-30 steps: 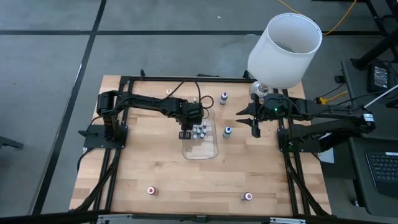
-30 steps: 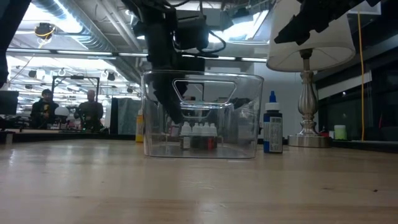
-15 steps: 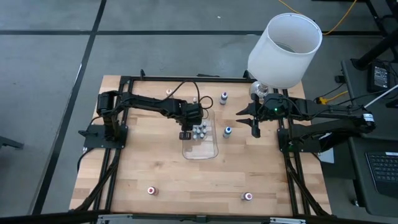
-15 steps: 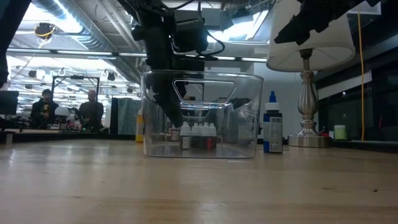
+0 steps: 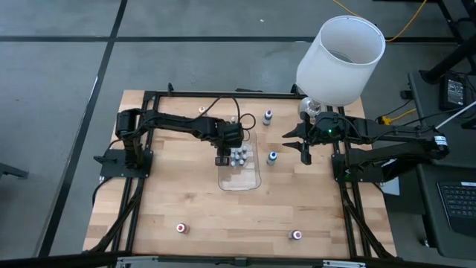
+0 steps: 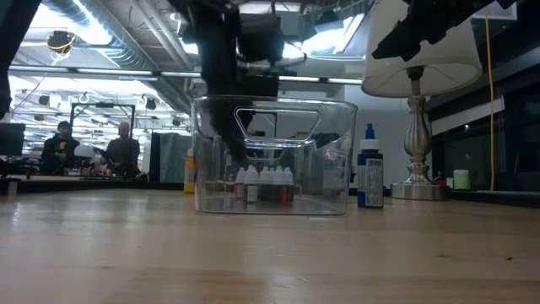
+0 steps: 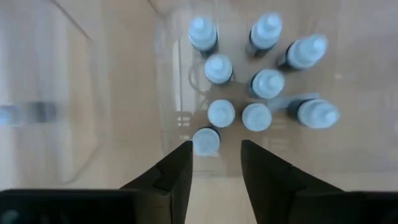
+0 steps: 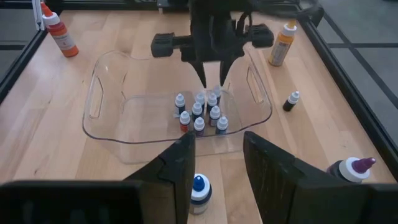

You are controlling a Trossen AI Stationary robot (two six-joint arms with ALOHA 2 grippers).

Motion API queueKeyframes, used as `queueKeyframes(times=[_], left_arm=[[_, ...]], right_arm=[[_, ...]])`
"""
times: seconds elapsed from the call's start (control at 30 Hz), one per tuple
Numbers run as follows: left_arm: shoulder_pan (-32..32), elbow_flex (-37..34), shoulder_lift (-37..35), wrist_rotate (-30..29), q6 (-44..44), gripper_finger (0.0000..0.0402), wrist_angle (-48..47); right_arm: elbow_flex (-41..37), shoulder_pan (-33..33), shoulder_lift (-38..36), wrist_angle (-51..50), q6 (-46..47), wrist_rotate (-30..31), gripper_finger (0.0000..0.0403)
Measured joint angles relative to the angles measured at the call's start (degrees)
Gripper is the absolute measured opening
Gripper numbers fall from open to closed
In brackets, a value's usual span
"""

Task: Pick & Place food coloring
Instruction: Put the small blue food coloring into the transparent bin

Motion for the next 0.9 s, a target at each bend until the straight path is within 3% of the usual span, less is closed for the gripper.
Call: queueKeyframes(times=[0.2,0.33,0.53,0.63,0.9], left_arm=[[-0.92,9.14,-3.95,-1.34,-1.67,0.0134,-8.12],[-2.48,14.67,-8.34,-0.66,-7.45,0.0135,-15.98],[-6.44,14.51,-20.89,0.06,-19.05,0.0127,-28.75],[-10.12,14.50,-27.06,-0.79,-26.26,0.0124,-30.28],[-23.07,14.50,-33.16,-11.17,-43.28,0.0123,-31.76]], right_arm=[[0.00,0.00,0.00,0.00,0.00,-0.01,0.0138],[0.00,0.00,0.00,0.00,-0.08,0.00,0.0138],[0.00,0.02,0.00,0.02,-0.08,-0.02,0.0138],[0.00,0.00,0.00,0.01,0.01,0.00,0.0138],[0.00,0.00,0.00,0.00,-0.08,0.00,0.0138]])
